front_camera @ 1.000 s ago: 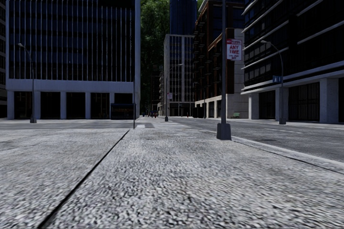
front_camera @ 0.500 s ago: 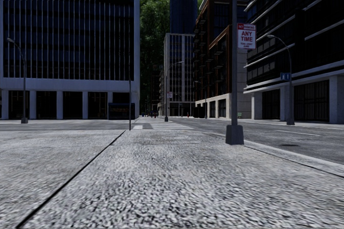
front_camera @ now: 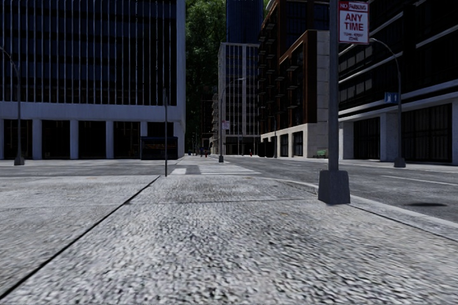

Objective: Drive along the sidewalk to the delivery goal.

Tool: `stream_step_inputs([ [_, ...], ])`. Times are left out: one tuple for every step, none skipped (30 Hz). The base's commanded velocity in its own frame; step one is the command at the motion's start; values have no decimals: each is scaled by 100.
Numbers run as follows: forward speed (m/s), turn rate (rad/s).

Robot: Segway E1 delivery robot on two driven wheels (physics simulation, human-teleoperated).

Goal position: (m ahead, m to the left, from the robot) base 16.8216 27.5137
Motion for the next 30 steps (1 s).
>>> stream_step_inputs([
  [200, 0],
  [200, 0],
  [200, 0],
  [200, 0],
  [200, 0],
  [200, 0],
  [200, 0],
  [200, 0],
  [200, 0],
  [200, 0],
  [200, 0],
  [200, 0],
  [200, 0],
  [200, 0],
  [200, 0],
  [200, 0],
  [200, 0],
  [200, 0],
  [200, 0],
  [200, 0],
  [200, 0],
  [200, 0],
  [200, 0],
  [200, 0],
  [200, 0],
  [200, 0],
  [200, 0],
  [200, 0],
  [200, 0],
  [200, 0],
])
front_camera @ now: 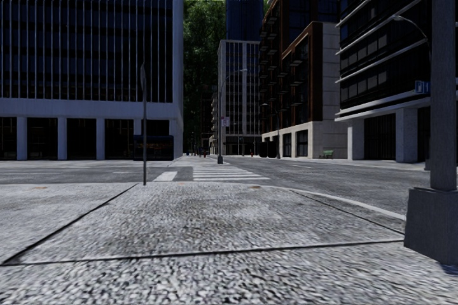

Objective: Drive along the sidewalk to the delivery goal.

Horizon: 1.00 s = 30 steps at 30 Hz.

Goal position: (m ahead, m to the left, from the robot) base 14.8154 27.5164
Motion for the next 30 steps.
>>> stream_step_inputs([
  [200, 0],
  [200, 0],
  [200, 0],
  [200, 0],
  [200, 0],
  [200, 0],
  [200, 0],
  [200, 0],
  [200, 0],
  [200, 0],
  [200, 0],
  [200, 0],
  [200, 0],
  [200, 0],
  [200, 0],
  [200, 0],
  [200, 0],
  [200, 0],
  [200, 0],
  [200, 0],
  [200, 0],
  [200, 0],
  [200, 0],
  [200, 0],
  [200, 0],
  [200, 0],
  [200, 0],
  [200, 0],
  [200, 0],
  [200, 0],
])
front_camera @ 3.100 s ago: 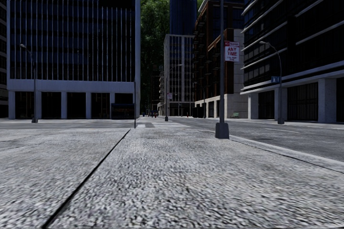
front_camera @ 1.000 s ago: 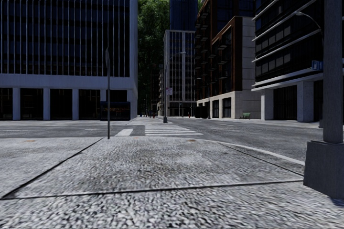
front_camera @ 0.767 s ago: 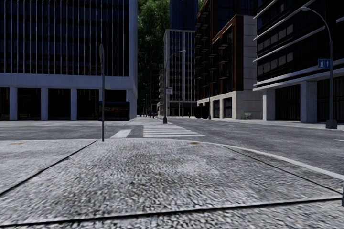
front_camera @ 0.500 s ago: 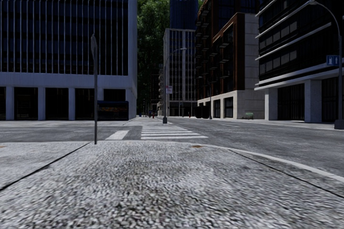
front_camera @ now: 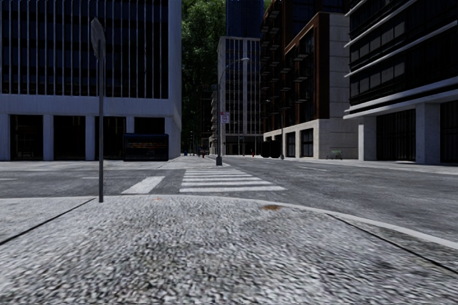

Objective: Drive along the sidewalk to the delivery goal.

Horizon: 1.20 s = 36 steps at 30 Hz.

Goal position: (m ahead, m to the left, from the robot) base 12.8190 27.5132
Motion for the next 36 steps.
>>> stream_step_inputs([
  [200, 0],
  [200, 0],
  [200, 0],
  [200, 0],
  [200, 0],
  [200, 0],
  [200, 0],
  [200, 0],
  [200, 0],
  [200, 0],
  [200, 0],
  [200, 0],
  [200, 0],
  [200, 0],
  [200, 0],
  [200, 0],
  [200, 0],
  [200, 0],
  [200, 0],
  [200, 0],
  [200, 0],
  [200, 0],
  [200, 0],
  [200, 0],
  [200, 0],
  [200, 9],
  [200, 9],
  [200, 15],
  [200, 18],
  [200, 19],
  [200, 19],
  [200, 20],
  [200, 20],
  [200, 20],
  [200, 20],
  [200, 20],
])
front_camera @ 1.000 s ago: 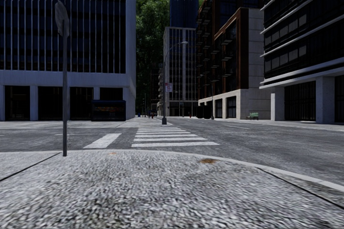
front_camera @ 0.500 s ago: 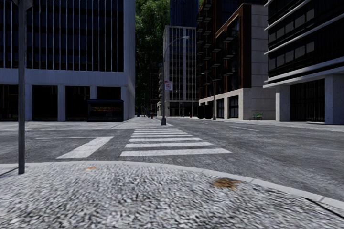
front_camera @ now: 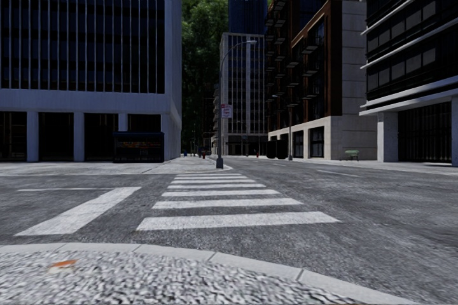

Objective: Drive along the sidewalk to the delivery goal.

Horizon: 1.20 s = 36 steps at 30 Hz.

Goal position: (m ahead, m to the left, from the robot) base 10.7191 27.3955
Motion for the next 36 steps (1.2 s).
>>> stream_step_inputs([
  [200, 20],
  [200, 20],
  [200, 20],
  [200, 20],
  [200, 20],
  [200, 20],
  [200, 20],
  [200, 20],
  [200, 20],
  [200, 20],
  [200, 20],
  [200, 20],
  [200, 20],
  [200, 20],
  [195, 20],
  [188, 20],
  [181, 20],
  [178, 20],
  [177, 20],
  [172, 20],
  [172, 20],
  [168, 20],
  [167, 20],
  [167, 20],
  [167, 20],
  [167, 20],
  [167, 15],
  [167, 12],
  [167, 11],
  [167, 11],
  [166, 10],
  [166, 10],
  [166, 9],
  [166, 9],
  [166, 9],
  [166, 9],
])
